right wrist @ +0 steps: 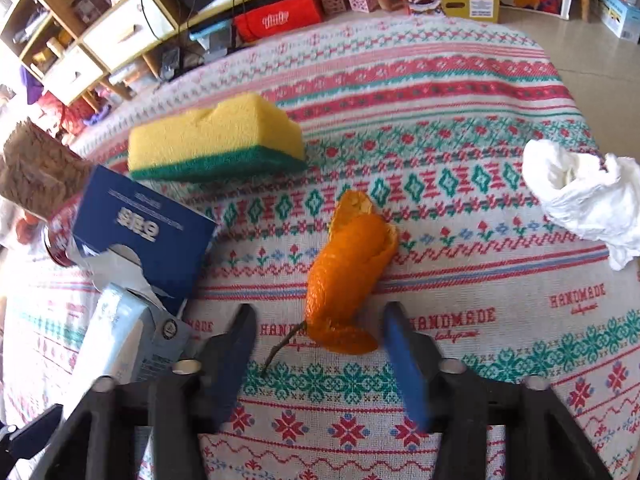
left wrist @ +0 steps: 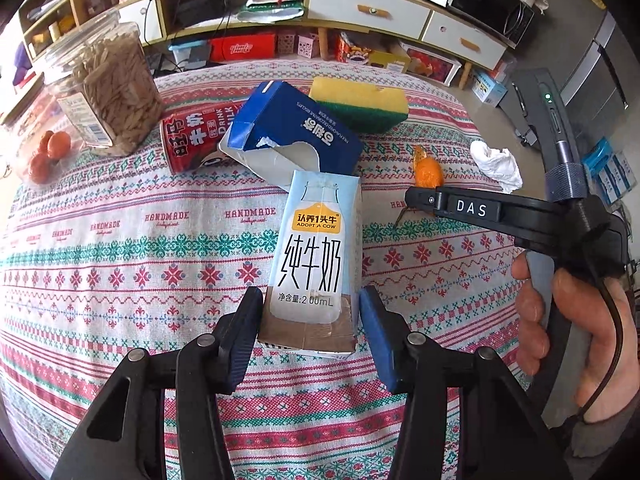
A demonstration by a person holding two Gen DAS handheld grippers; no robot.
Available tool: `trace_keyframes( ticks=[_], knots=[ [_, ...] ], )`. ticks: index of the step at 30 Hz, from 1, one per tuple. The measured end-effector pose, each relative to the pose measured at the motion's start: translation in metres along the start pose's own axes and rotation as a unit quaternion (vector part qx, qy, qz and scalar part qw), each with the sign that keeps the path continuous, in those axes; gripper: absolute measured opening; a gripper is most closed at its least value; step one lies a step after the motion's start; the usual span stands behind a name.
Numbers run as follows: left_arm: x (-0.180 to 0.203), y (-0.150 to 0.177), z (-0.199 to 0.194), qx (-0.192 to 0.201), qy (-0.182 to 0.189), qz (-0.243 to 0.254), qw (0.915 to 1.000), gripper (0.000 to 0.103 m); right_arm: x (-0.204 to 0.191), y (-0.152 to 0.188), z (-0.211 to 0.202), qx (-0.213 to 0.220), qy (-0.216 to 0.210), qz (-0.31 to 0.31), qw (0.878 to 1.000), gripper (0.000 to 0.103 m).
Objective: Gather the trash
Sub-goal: 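Grasp the white milk carton with the left tool while the right tool grasps the orange peel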
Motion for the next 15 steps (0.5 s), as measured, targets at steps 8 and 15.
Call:
trace_keyframes(
  ticks=[8,15],
  knots=[
    [0.002,-0.002,-0.014,0.013,0.009,0.000,0.9999,0.052,-0.015,0.001,-0.036,0.011,-0.019,-0.010,1.000,0.012],
    [0.002,-0.002,-0.029,0.016,0.031,-0.015,0.9993,0.052,-0.006,0.012,-0.066,0.024,-0.033,0.006,0.999,0.011]
  ],
)
Point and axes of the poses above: each gripper's, at about its wrist camera, not at the fingertips, and z roughly the way its jaws point, x to its right, y to its underside, the point moved 6 cm from there along z, roughly the way its jaws point, and after that the axes turned 10 degrees about -y, right-handed, at the moved point
